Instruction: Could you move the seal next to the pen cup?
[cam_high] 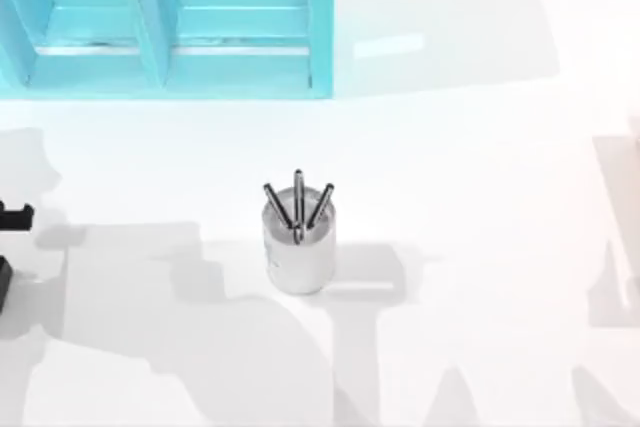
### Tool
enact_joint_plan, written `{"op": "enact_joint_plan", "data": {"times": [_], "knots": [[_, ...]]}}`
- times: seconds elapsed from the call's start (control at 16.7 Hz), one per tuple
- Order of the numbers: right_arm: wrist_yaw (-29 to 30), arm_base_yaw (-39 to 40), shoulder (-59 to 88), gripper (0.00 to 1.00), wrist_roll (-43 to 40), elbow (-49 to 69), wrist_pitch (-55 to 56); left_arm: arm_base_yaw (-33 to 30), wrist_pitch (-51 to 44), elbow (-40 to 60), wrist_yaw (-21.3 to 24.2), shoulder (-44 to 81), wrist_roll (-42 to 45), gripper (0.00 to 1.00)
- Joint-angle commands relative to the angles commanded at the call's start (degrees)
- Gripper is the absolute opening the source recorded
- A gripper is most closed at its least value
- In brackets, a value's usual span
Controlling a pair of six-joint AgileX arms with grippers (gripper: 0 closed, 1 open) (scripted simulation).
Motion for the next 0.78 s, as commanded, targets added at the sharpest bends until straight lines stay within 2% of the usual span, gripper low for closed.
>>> {"op": "enact_joint_plan", "data": {"times": [0.48, 0.6, 0.78], "knots": [[0.00, 0.00, 0.00, 1.00, 0.00, 0.00, 0.00, -0.22, -0.16, 0.17, 0.02, -0.06, -0.09, 0.00], [0.00, 0.00, 0.00, 1.00, 0.00, 0.00, 0.00, -2.16, -2.26, 2.28, 0.02, -0.07, -2.12, 0.00], [0.00, 0.00, 0.00, 1.00, 0.00, 0.00, 0.00, -8.37, -9.91, 9.33, 0.02, -0.55, -8.35, 0.00]]}}
